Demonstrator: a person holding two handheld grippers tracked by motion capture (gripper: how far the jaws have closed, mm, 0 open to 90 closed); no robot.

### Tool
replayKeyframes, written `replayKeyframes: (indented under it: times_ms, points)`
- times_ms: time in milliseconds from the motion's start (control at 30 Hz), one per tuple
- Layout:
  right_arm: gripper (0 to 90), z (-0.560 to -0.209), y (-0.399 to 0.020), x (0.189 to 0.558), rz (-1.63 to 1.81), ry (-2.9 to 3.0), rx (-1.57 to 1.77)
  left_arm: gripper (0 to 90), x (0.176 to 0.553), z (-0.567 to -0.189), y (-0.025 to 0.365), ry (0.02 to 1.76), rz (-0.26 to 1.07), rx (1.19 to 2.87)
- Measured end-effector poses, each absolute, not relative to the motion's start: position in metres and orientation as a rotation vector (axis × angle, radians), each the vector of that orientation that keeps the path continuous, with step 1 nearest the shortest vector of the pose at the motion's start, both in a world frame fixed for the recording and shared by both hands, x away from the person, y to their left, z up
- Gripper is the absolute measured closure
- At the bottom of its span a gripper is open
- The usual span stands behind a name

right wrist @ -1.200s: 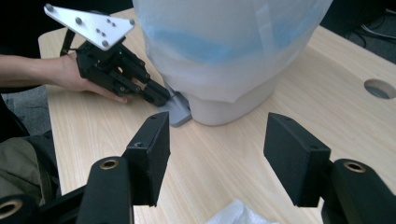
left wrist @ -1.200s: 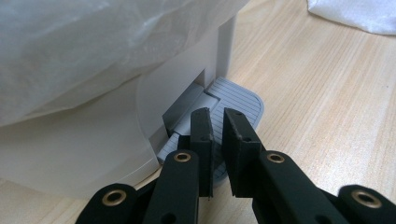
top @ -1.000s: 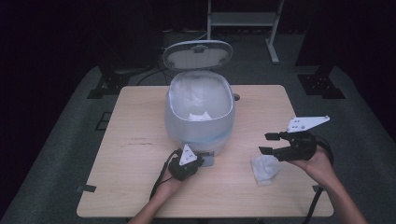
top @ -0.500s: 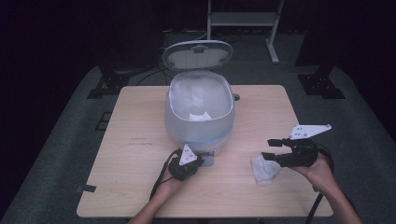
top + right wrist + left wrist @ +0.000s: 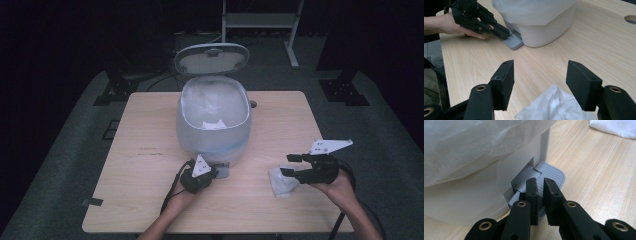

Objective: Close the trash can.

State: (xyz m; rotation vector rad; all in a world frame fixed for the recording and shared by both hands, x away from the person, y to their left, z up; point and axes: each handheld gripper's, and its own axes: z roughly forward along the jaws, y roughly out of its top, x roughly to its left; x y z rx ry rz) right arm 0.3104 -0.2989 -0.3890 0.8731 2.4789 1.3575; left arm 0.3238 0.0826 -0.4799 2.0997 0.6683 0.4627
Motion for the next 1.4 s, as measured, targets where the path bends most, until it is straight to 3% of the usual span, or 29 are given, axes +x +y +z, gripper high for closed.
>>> replayKeyframes:
  times_ms: [1400]
  points:
    - [37.0, -0.433, -0.3, 0.305, 1.321, 2.513, 0.912, 82.6, 0.324, -0.48, 0.082, 0.669, 0.461, 2.101]
